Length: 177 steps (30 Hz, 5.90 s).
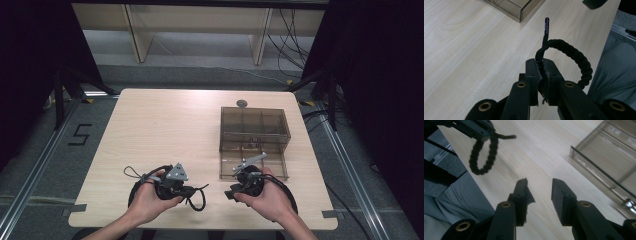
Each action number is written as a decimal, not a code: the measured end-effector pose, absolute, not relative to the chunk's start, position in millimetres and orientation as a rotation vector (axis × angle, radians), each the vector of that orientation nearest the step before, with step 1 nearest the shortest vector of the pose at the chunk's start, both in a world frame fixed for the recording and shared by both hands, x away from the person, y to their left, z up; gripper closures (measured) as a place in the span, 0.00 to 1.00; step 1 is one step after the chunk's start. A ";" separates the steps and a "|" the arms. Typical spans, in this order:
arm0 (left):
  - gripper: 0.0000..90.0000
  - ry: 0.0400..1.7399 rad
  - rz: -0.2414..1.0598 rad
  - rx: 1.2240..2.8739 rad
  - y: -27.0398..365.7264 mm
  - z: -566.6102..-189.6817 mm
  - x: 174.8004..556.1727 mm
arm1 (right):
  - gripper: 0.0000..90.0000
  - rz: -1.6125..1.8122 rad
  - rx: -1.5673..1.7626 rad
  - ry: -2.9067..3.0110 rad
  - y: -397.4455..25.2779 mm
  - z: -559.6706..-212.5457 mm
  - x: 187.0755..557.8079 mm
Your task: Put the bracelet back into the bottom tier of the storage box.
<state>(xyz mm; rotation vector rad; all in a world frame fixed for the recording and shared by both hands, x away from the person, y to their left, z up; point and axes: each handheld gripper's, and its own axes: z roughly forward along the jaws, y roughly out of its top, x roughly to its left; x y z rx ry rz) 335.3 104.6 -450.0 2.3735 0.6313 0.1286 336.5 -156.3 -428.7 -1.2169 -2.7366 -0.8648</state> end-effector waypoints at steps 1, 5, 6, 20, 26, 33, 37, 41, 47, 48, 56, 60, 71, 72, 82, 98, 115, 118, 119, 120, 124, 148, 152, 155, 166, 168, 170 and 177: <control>0.92 0.675 0.132 2.329 102.2 -451.9 333.6 | 0.74 -0.865 -1.206 -2.735 -153.4 -428.2 336.8; 0.92 0.687 0.130 2.314 100.3 -453.3 333.6 | 0.74 -0.890 -1.148 -2.742 -143.4 -428.0 338.3; 0.92 0.688 0.139 2.315 100.0 -453.6 333.8 | 0.75 -0.892 -1.143 -2.737 -140.8 -428.2 337.9; 0.92 0.677 0.155 2.306 90.3 -456.3 331.8 | 0.77 -0.908 -1.086 -2.709 -122.8 -434.0 335.7; 0.92 0.690 0.152 2.297 89.1 -455.4 330.7 | 0.80 -0.913 -1.066 -2.715 -117.8 -439.6 336.5; 0.92 0.670 0.169 2.304 88.0 -455.1 331.1 | 0.80 -0.899 -1.091 -2.687 -113.6 -441.5 334.7; 0.92 0.681 0.177 2.293 87.3 -454.3 330.0 | 0.79 -0.902 -1.100 -2.682 -112.3 -440.4 334.2; 0.92 0.666 0.174 2.287 86.2 -452.6 328.6 | 0.82 -0.874 -1.130 -2.678 -111.7 -443.5 333.9; 0.92 0.654 0.156 2.291 85.3 -452.9 327.8 | 0.92 -0.870 -1.115 -2.703 -112.6 -443.6 334.3; 0.92 0.669 0.148 2.285 85.0 -453.3 327.2 | 0.92 -0.855 -1.135 -2.703 -112.9 -443.2 334.3; 0.84 0.645 0.149 2.274 83.8 -453.7 327.2 | 0.93 -0.865 -1.093 -2.730 -115.1 -444.1 335.8; 0.74 0.629 0.137 2.254 84.8 -452.6 327.7 | 0.93 -0.840 -1.134 -2.724 -118.1 -442.8 336.0; 0.60 0.666 0.192 2.194 101.2 -443.3 334.3 | 0.93 -0.846 -1.188 -2.753 -133.0 -439.8 340.5; 0.60 0.660 0.198 2.195 102.2 -443.4 335.6 | 0.93 -0.868 -1.176 -2.762 -135.6 -439.9 342.3; 0.59 0.696 0.201 2.152 107.6 -443.2 338.9 | 0.93 -0.850 -1.339 -2.720 -153.3 -431.0 342.7; 0.48 0.696 0.202 2.198 110.9 -432.9 343.0 | 0.93 -0.835 -1.411 -2.671 -189.0 -427.5 339.9; 0.42 0.819 0.181 2.180 147.9 -469.5 326.6 | 0.93 -0.850 -1.537 -2.672 -225.4 -428.6 342.7; 0.42 0.809 0.212 2.172 147.8 -470.4 327.6 | 0.93 -0.880 -1.535 -2.658 -229.0 -428.9 342.5; 0.42 0.809 0.212 2.171 148.7 -470.6 328.6 | 0.93 -0.870 -1.531 -2.648 -231.1 -428.4 342.6; 0.42 0.814 0.227 2.172 150.0 -471.2 330.3 | 0.93 -0.873 -1.542 -2.651 -233.0 -429.1 343.3; 0.42 0.845 0.247 2.173 153.6 -474.4 334.9 | 0.93 -0.865 -1.591 -2.605 -236.7 -429.6 343.2; 0.39 0.828 0.272 2.178 150.5 -474.6 335.2 | 0.93 -0.858 -1.678 -2.587 -263.5 -424.5 350.7; 0.39 0.825 0.273 2.176 150.8 -474.6 335.7 | 0.93 -0.849 -1.694 -2.586 -267.8 -425.2 351.5; 0.40 0.834 0.269 2.159 149.8 -475.5 335.9 | 0.93 -0.854 -1.704 -2.590 -270.7 -427.1 352.6; 0.40 0.827 0.274 2.174 151.2 -474.7 336.4 | 0.93 -0.851 -1.736 -2.572 -277.8 -425.3 354.0; 0.40 0.819 0.268 2.180 151.4 -474.5 336.4 | 0.93 -0.850 -1.743 -2.566 -278.5 -425.4 354.1; 0.40 0.825 0.275 2.178 151.3 -474.6 336.8 | 0.93 -0.845 -1.748 -2.561 -279.3 -425.4 354.5; 0.40 0.842 0.258 2.163 150.9 -474.9 335.7 | 0.93 -0.859 -1.751 -2.564 -282.5 -426.6 355.7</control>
